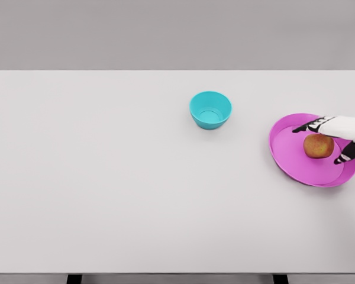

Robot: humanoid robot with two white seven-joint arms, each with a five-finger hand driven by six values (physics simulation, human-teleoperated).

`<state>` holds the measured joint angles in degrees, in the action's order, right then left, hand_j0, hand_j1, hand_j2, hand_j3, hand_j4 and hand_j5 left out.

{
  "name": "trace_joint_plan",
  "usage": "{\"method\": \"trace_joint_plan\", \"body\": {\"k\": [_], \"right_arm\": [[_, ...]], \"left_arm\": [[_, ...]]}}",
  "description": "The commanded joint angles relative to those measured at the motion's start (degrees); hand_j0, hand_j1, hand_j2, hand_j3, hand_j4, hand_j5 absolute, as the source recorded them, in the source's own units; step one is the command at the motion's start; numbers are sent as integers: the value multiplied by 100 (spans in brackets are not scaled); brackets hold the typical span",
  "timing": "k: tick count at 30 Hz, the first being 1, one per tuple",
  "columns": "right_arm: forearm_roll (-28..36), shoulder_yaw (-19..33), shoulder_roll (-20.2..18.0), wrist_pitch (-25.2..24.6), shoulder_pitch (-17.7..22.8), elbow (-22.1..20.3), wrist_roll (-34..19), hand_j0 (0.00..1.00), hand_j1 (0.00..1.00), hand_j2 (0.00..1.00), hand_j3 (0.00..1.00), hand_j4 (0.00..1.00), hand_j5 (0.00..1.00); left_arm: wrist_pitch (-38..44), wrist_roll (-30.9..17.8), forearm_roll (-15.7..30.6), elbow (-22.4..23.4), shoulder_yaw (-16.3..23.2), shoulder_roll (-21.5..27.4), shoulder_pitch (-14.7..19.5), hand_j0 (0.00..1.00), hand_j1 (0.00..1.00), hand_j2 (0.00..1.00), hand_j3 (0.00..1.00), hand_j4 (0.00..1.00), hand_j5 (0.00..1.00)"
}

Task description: Put the apple from the pink plate into the blue bowl with your right arm

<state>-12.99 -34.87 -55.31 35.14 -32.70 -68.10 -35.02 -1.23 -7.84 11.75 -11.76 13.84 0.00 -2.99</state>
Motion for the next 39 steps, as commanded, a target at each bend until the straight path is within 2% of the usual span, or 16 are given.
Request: {"method": "trace_joint_plan", "body": {"k": [1, 8, 9, 10, 11, 12, 21, 28, 33, 39], "right_arm": [[33, -73, 20, -14, 0, 78, 2, 100, 100, 100, 100, 100, 100], [33, -152, 20, -14, 0, 157, 2, 99, 99, 99, 99, 99, 99], [33, -152, 29, -14, 0, 174, 2, 72, 72, 72, 72, 72, 72], [33, -152, 20, -14, 0, 174, 2, 57, 57, 57, 57, 57, 57], [33, -152, 20, -14, 0, 165, 2, 45, 45, 45, 45, 45, 45], [33, -152, 20, -14, 0, 165, 2, 42, 42, 42, 42, 42, 42], [33, -82, 11, -14, -88, 104, 2, 40, 40, 40, 40, 40, 40], [42, -73, 38, -14, -378, 86, 2, 40, 40, 40, 40, 40, 40], [42, -82, 380, -14, -685, 51, 2, 40, 40, 40, 40, 40, 40], [33, -82, 1022, -14, -1037, 60, 2, 40, 40, 40, 40, 40, 40]], "left_arm": [[0, 2, 3, -1, -4, 0, 0, 100, 100, 100, 100, 100, 100], [0, -7, 3, -1, -4, 0, 0, 100, 100, 100, 100, 100, 100], [0, -7, 3, -1, 4, 0, 0, 100, 100, 100, 100, 100, 100], [0, -7, 3, -1, -4, 0, 0, 100, 100, 100, 100, 100, 100], [0, 2, 3, -1, 4, 0, 0, 100, 100, 100, 100, 100, 100], [0, 2, 3, -1, 4, 0, 0, 100, 100, 100, 100, 100, 100], [0, -7, 3, -1, -4, 0, 0, 100, 100, 100, 100, 100, 100], [0, 2, 3, -1, 4, 0, 0, 100, 100, 100, 100, 100, 100], [0, -7, 3, -1, 4, 0, 0, 100, 100, 100, 100, 100, 100], [0, 2, 3, -1, 4, 0, 0, 100, 100, 100, 100, 100, 100]]}}
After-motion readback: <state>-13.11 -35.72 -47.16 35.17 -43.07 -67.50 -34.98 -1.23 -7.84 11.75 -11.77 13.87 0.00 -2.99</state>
